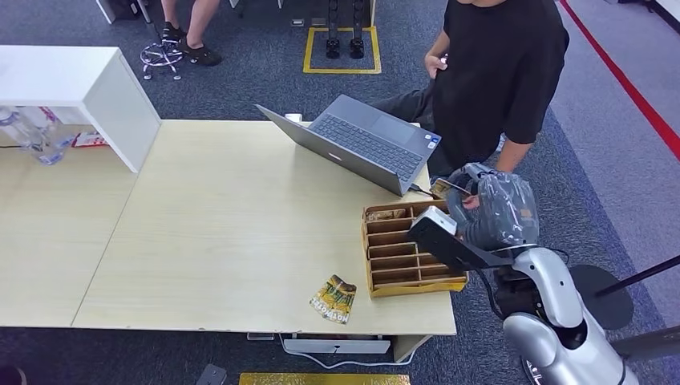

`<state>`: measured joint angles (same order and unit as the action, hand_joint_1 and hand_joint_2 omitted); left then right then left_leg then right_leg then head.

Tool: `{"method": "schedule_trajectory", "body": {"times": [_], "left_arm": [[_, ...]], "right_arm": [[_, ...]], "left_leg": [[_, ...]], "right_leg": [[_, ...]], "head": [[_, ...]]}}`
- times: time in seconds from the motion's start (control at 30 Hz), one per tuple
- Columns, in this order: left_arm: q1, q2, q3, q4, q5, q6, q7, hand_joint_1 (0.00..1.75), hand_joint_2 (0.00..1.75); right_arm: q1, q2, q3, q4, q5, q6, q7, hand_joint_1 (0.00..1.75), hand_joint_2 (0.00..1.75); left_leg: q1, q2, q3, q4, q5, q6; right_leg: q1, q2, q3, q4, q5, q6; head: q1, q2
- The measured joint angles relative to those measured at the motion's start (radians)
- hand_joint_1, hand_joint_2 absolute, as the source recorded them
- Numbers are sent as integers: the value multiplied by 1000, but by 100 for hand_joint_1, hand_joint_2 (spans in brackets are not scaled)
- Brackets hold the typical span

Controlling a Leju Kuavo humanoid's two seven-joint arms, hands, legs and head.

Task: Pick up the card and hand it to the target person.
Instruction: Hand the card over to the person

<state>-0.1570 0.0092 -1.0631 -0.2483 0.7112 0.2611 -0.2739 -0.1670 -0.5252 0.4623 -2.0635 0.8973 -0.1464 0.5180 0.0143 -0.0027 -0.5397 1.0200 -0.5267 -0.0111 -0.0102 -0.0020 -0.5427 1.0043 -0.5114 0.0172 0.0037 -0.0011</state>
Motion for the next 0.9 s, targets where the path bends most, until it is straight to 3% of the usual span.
{"method": "schedule_trajectory", "body": {"times": [0.17,0.5,0.83,0.9], "left_arm": [[-10,-1,0,0,-28,-13,22,0,0],[-30,-10,0,0,-58,-23,49,0,0],[-36,-15,0,0,-69,-29,51,0,0],[-36,-16,0,0,-70,-29,51,0,0]], "right_arm": [[-51,-11,-19,27,159,-10,-3,145,175],[-92,-24,-35,160,353,-31,-20,137,175],[-98,-27,-31,283,393,-1,-39,136,175],[-98,-26,-28,307,391,1,-40,128,175]], "left_leg": [[0,0,0,0,0,0],[0,0,0,0,0,0],[0,0,0,0,0,0],[0,0,0,0,0,0]], "right_leg": [[0,0,0,0,0,0],[0,0,0,0,0,0],[0,0,0,0,0,0],[0,0,0,0,0,0]], "head": [[0,0],[0,0],[0,0],[0,0]]}}
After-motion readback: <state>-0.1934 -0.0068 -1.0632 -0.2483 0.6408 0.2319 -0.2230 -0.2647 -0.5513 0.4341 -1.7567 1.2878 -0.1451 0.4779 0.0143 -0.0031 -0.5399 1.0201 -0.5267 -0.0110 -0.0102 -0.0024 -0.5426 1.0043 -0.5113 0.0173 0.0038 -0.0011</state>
